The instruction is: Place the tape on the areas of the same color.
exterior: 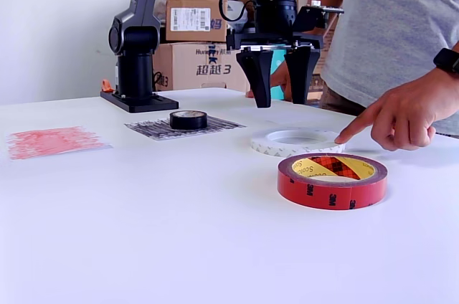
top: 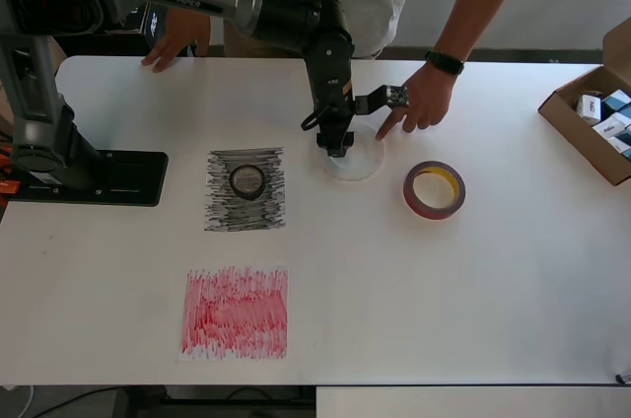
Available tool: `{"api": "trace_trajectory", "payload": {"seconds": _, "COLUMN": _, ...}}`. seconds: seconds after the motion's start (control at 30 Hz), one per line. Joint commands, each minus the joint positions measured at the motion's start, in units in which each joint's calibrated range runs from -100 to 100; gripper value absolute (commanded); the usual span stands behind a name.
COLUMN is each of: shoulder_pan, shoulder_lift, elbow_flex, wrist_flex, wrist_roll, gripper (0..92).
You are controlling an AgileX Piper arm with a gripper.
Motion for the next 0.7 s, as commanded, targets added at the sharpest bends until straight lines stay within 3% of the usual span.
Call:
{"api": "trace_trajectory", "payload": {"seconds": 0.0, "shoulder_pan": -0.14, "shoulder_lift": 0.83, "elbow_flex": -0.28, "wrist_flex": -0.45, "wrist_roll": 0.44, "gripper": 71.7}}
{"api": "trace_trajectory", "payload": {"seconds": 0.67, "shoulder_pan": -2.83, "shoulder_lift": 5.23, "elbow_flex": -2.65, "wrist_flex": -1.55, "wrist_roll": 1.34, "gripper": 71.7}}
